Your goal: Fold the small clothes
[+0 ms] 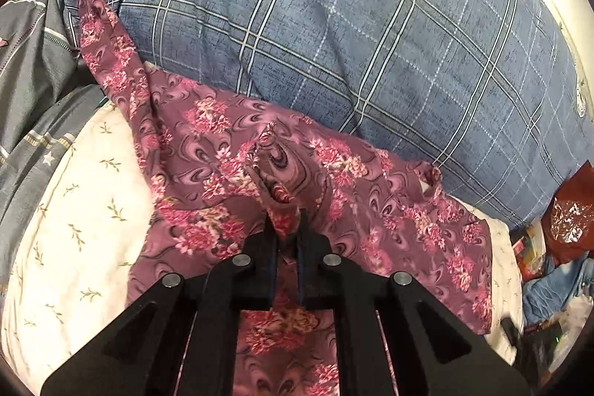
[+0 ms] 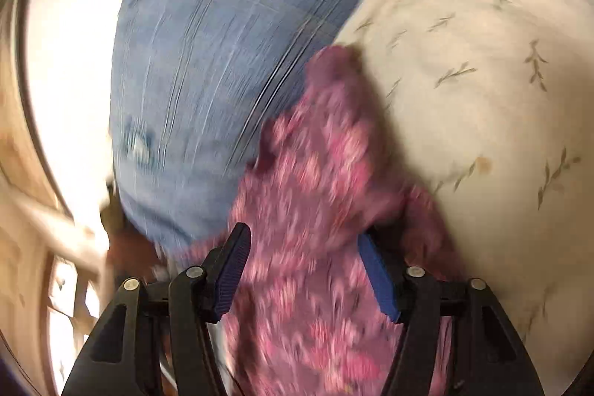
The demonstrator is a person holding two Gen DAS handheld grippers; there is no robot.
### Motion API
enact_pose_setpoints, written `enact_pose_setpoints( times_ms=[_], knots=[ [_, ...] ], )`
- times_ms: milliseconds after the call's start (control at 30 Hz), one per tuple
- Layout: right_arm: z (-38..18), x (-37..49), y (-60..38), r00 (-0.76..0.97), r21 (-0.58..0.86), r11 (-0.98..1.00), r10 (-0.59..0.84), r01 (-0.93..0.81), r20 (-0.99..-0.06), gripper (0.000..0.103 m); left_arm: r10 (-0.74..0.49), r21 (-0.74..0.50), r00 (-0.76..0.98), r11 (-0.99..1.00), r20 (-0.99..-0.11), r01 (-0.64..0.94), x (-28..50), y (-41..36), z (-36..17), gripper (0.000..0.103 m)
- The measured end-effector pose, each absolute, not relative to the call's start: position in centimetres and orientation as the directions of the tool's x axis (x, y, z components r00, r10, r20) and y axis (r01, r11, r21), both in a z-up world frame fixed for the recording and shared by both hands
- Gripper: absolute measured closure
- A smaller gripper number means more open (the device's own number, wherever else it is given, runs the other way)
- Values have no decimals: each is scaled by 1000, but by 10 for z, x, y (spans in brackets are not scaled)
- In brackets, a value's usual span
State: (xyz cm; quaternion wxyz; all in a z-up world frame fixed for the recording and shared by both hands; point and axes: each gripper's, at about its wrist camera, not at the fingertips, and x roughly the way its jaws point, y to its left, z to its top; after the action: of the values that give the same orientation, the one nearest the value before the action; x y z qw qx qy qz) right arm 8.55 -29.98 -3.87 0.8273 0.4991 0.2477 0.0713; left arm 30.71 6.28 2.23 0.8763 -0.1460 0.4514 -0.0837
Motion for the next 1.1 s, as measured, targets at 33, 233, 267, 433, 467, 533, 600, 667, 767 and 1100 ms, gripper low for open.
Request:
enact_pose_setpoints(
  times_ms=[33, 233, 267, 433, 467, 533, 600, 667, 767, 1100],
  knots=[
    [-42, 89, -306, 875, 878, 458, 358, 139, -325, 70, -274, -328, 573, 945, -773, 10, 311, 65, 21, 97],
    [-21, 93, -307, 888, 786, 593, 251, 174, -386, 99, -203, -234, 491, 972, -847, -2, 319, 67, -12, 89],
    [-28, 97, -308, 864, 762, 610, 243, 217, -442, 95, -185, -210, 461, 978, -868, -3, 321, 66, -21, 89],
    [-42, 80, -309, 829, 760, 602, 276, 246, -486, 91, -223, -241, 445, 970, -867, 17, 302, 86, -19, 78],
    [-37, 75, -305, 820, 737, 628, 267, 251, -506, 89, -236, -259, 455, 966, -859, 12, 297, 93, -13, 78],
    [-18, 68, -289, 821, 675, 706, 244, 215, -517, 89, -263, -303, 510, 953, -819, 6, 286, 107, 7, 78],
    [2, 72, -269, 842, 630, 764, 241, 143, -483, 84, -282, -319, 541, 947, -792, 26, 285, 107, 24, 73],
    [16, 86, -243, 842, 579, 811, 251, 87, -477, 64, -283, -305, 558, 951, -780, 55, 287, 97, 32, 59],
    [23, 117, -209, 828, 506, 862, 254, 41, -499, 63, -227, -213, 562, 973, -796, 91, 297, 69, 25, 58],
    [-35, 164, -141, 781, 220, 974, 176, -50, -599, 48, -310, -256, 448, 950, -838, 179, 324, 72, -11, 55]
  ],
)
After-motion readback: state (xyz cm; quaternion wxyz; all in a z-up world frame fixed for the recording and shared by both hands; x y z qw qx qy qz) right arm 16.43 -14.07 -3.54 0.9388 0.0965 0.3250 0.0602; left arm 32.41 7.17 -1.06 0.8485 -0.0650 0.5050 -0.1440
